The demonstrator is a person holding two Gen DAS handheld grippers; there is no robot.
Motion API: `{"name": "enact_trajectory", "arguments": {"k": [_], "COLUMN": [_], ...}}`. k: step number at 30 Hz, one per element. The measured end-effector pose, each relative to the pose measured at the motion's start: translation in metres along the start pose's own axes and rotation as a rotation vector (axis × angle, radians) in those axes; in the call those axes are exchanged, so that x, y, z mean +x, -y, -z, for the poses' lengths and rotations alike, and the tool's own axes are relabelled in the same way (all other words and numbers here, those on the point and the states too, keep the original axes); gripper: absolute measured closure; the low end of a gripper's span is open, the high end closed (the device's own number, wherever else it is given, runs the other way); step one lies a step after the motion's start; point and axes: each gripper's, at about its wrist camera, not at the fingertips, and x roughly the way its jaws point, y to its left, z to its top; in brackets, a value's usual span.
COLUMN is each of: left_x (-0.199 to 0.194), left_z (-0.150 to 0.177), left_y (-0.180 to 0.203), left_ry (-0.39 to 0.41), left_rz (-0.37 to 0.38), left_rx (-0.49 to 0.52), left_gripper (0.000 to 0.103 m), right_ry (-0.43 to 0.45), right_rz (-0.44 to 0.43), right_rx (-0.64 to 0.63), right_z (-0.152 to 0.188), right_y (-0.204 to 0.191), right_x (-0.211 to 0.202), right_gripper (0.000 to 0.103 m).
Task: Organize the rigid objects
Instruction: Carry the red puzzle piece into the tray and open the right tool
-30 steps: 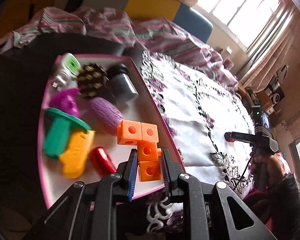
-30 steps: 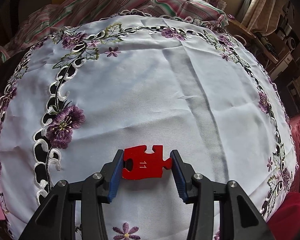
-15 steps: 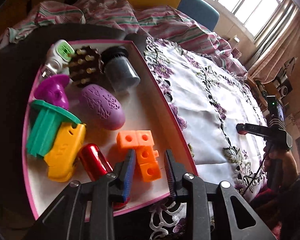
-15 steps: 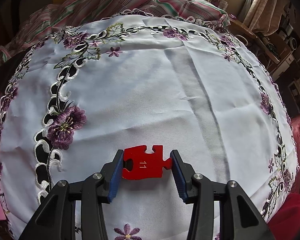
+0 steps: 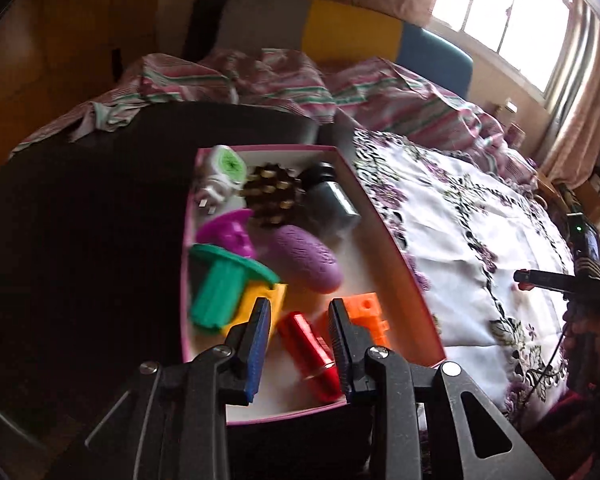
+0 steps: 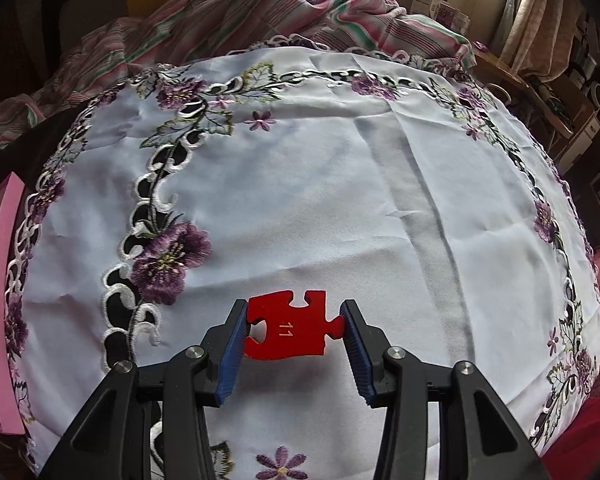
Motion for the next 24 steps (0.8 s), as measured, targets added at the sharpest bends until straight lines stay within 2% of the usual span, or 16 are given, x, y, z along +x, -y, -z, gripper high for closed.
{"name": "enact_trajectory", "arguments": {"k": [3, 11, 19, 24], "left_x": [-0.004, -0.011, -0.012, -0.011], "left_z": [0.003, 0.010, 0.013, 0.015], "left_y": [-0.008, -0.025, -0.034, -0.039], "left_ry": [0.005, 0.014, 0.009, 0.005], "left_rz": [-0.030, -0.069, -0.073, -0.074], "left_rx": [-0.009, -0.043, -0.059, -0.075], "left_gripper": [0.072, 0.072, 0.072, 0.072], "right_ry": [0.024, 0.021, 0.021, 0.062], "right_rz": [-0.043, -0.143, -0.240, -0.346], "right_rx": [-0.050, -0.173, -0.196, -0.236], "right_z": [0.001, 0.009, 0.011, 0.012], "right_y": [-0.013, -0.045, -0.067, -0.102], "right_x": [-0.005, -0.010, -0.022, -0.046], "right_gripper": [0.057, 0.057, 0.057, 0.057]}}
